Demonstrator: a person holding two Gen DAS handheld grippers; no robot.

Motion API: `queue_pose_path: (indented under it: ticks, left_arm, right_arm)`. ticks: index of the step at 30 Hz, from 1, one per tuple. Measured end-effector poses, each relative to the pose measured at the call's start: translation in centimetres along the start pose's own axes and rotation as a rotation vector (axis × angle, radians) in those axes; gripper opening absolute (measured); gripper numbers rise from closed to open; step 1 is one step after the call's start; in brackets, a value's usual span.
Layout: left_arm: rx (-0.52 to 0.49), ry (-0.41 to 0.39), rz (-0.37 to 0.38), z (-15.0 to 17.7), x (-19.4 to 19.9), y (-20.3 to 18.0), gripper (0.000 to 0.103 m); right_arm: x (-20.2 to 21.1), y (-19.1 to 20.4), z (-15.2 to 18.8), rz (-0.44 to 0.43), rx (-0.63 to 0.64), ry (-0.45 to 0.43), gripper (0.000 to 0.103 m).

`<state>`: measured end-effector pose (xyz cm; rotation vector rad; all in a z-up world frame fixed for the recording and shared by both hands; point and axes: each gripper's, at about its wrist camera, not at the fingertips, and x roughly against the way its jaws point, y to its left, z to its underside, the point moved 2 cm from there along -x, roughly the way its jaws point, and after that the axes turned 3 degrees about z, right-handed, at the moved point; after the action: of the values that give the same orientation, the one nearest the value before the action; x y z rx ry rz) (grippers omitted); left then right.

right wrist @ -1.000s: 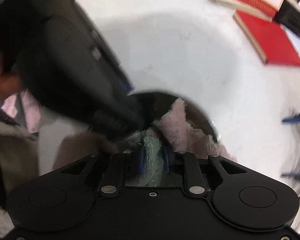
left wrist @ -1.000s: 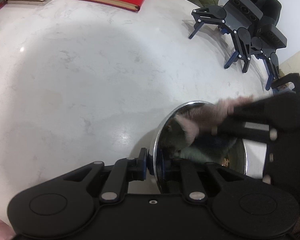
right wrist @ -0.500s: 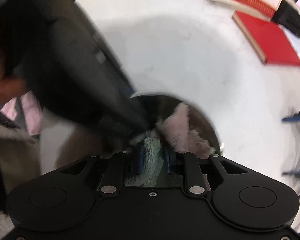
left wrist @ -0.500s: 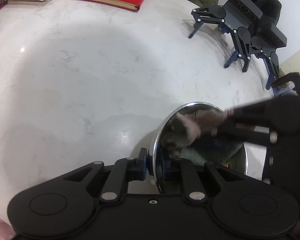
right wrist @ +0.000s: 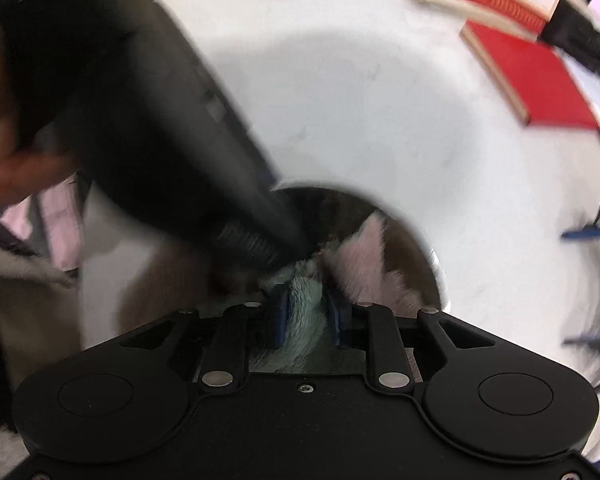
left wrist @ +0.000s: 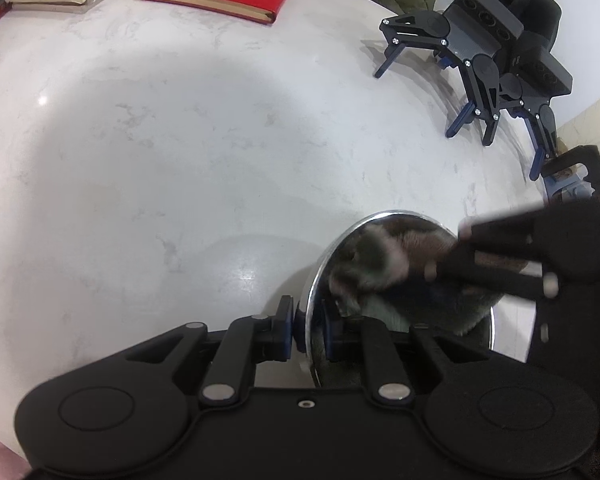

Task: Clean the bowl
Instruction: 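Rub the cloth around the bowl interior with the right gripper while the left holds the rim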

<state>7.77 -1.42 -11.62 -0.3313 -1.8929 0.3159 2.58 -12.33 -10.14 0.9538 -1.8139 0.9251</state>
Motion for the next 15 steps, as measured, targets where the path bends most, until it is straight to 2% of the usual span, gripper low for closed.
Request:
queue_pose_path:
  ticks: [2, 5, 7, 11, 15]
  left_arm:
    - [0.008, 0.000, 0.006, 0.0, 0.0, 0.2, 0.013]
    - [0.017, -0.004, 0.010, -0.1, -0.1, 0.2, 0.013]
    - [0.021, -0.005, 0.015, -0.1, -0.1, 0.2, 0.013]
    - [0.003, -0.003, 0.003, -0.1, -0.1, -0.1, 0.015]
    - [-0.002, -0.002, -0.012, -0.2, 0.0, 0.2, 0.015]
  right_arm:
    - [0.0, -0.8, 0.1, 0.019, -0.023, -0.004, 0.020]
    - [0.3, 0.4, 1.1, 0.035, -0.037, 0.052, 0.020]
    - [0.4, 0.9, 1.9, 0.009, -0.031, 0.068, 0.022]
    - [0.3, 2.4, 1.2, -0.055, -0.023, 0.047, 0.022]
    - [-0.3, 2.3, -0.4, -0.007, -0.019, -0.003, 0.022]
